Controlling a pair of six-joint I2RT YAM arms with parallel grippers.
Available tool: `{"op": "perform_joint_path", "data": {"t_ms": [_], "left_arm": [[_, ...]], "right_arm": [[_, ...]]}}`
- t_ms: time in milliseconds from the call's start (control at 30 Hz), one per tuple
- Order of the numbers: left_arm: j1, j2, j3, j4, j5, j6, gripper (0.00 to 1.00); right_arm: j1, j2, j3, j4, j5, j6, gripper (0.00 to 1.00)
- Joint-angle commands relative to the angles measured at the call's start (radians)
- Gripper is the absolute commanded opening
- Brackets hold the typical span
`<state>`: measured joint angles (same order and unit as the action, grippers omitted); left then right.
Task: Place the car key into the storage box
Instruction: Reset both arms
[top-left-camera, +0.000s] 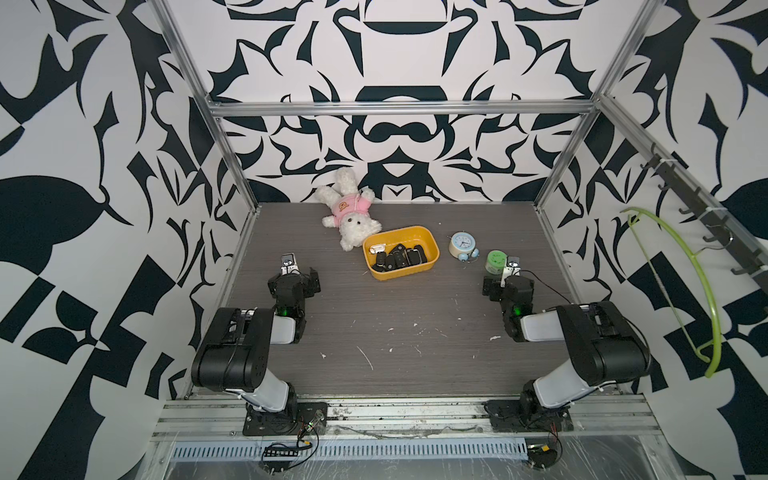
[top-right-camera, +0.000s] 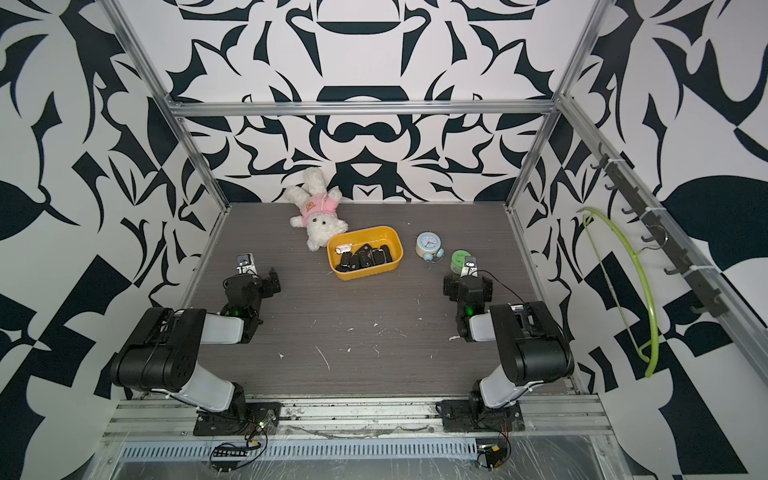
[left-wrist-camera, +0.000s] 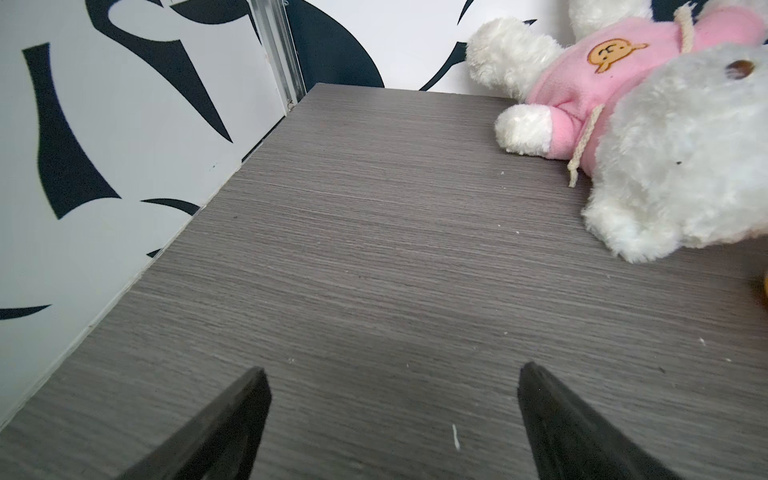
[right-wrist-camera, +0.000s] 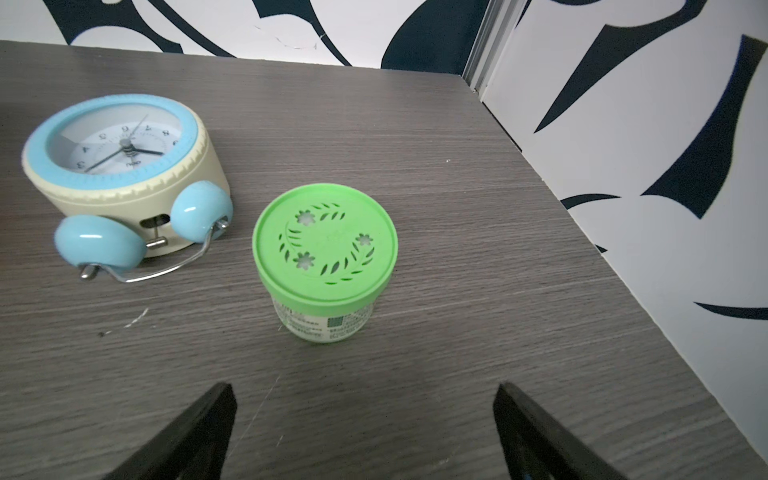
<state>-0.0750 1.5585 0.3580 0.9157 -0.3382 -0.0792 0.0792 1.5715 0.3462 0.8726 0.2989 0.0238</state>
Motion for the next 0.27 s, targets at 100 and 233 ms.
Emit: {"op": "perform_joint_path", "data": {"t_ms": [100, 233], "left_arm": [[0.011, -0.003, 0.02, -0.018, 0.046, -0.001, 0.99], [0.012, -0.015, 0.007, -0.008, 0.045, -0.001, 0.99]], "right_arm": [[0.001, -0.022, 0.017, 0.008, -0.003, 0.015, 1.0], [0.001, -0.022, 0.017, 0.008, -0.003, 0.015, 1.0]]}}
